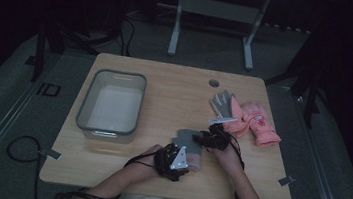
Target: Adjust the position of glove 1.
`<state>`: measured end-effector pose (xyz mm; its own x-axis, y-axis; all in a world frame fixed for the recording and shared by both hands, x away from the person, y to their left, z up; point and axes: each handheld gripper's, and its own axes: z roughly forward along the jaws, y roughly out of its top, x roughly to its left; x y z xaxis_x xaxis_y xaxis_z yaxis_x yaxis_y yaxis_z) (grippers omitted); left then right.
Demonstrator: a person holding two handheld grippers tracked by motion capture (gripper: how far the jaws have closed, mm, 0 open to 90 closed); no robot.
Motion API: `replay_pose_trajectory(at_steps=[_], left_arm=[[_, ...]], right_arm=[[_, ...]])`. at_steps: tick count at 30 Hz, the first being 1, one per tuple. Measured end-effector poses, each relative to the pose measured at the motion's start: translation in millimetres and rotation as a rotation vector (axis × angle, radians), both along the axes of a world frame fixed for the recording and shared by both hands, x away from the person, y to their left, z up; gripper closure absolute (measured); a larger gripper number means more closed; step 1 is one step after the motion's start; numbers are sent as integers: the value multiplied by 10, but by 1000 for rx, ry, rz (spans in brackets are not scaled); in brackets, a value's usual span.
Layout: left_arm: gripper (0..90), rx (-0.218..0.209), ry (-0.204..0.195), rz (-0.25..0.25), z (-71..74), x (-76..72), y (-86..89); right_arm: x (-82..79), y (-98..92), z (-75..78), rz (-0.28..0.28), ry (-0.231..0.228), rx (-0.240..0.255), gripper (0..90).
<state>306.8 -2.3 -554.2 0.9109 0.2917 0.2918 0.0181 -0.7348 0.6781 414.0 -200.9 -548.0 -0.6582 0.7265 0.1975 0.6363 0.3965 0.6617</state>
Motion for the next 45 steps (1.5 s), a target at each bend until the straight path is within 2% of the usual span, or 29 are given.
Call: replay_pose_trajectory(at_steps=[4,6,7,8,10,11,15,20,21,23,25,29,30,32,37,38,44,45], left_arm=[[479,22,8,-18,45,42,-15],[591,1,36,-14,96,76,-1],[640,1,36,-14,96,76,-1],[665,-2,60,-16,137,112,13],[681,3,64,-17,168,121,3],[688,10,61,-18,184,120,-2],[696,15,50,-12,267,124,1],[696,4,51,-14,402,134,49],[696,-15,61,-9,475,150,86],[696,-18,62,-7,512,157,105],[696,-23,68,-3,624,180,173],[695,-9,67,-11,697,190,228],[694,-15,83,-26,744,210,280],[694,-24,97,-24,802,248,341],[695,-36,99,-11,911,271,417],[695,-34,86,-8,956,268,448],[695,-28,75,0,1041,287,529],[696,-24,71,12,1095,299,582]], right_arm=[[10,29,28,20,54,17,738],[-10,58,42,29,33,-10,758],[-10,58,42,29,33,-10,758],[-29,92,76,33,28,-30,767],[-24,98,100,41,29,-27,770],[-16,96,116,43,38,-14,771],[-16,91,214,47,20,20,771],[-27,104,353,46,-3,43,771],[-21,114,443,52,-15,59,771],[-19,122,469,56,-19,61,771],[-9,163,574,64,-34,71,771],[6,211,657,74,-40,81,771],[13,252,706,80,-48,80,771],[22,297,743,85,-55,77,771],[49,364,825,84,-70,87,771],[53,398,875,89,-84,89,771],[75,481,987,100,-102,98,772],[90,527,1031,101,-111,100,772]])
